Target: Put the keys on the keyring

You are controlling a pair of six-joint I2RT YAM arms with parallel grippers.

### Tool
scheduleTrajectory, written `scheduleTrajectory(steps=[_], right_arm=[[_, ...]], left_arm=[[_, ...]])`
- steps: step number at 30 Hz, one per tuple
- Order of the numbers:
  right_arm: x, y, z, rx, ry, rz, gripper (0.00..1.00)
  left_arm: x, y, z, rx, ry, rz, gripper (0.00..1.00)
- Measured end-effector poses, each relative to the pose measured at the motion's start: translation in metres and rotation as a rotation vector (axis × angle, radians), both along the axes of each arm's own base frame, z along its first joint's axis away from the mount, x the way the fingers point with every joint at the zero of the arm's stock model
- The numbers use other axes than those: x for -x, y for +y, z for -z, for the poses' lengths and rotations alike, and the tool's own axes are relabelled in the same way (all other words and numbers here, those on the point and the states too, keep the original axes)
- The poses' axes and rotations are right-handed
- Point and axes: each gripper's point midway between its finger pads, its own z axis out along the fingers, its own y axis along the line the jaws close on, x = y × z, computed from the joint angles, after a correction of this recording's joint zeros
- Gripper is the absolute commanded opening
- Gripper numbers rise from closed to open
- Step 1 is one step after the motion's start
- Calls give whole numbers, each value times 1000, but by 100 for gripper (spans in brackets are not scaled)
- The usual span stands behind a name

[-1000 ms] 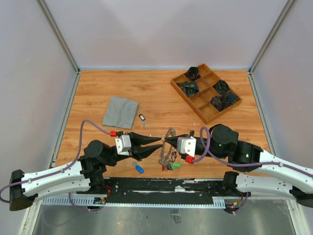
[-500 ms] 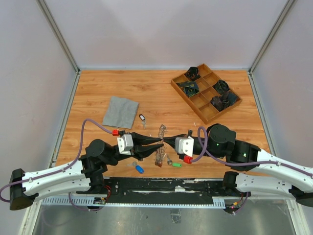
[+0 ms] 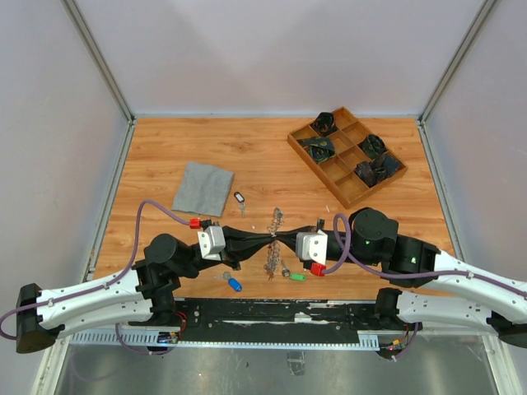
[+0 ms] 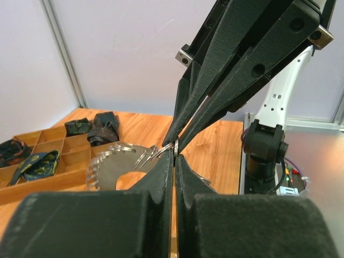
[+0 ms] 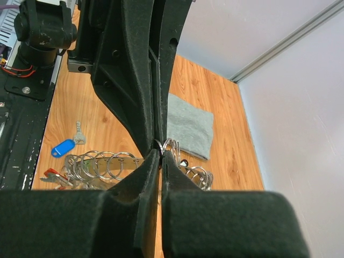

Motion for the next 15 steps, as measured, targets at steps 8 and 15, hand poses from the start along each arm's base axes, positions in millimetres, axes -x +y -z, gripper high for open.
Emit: scheduleTrajectory(steps=[8,15], right_arm=[[7,-9,-5,-12,-2,-20,29],[9,-21,-13,-36,-12,-8,24]], left_arm=[[-1,3,4,-20,-8,-14,1],[-2,3,6,-30,-10,-18,1]])
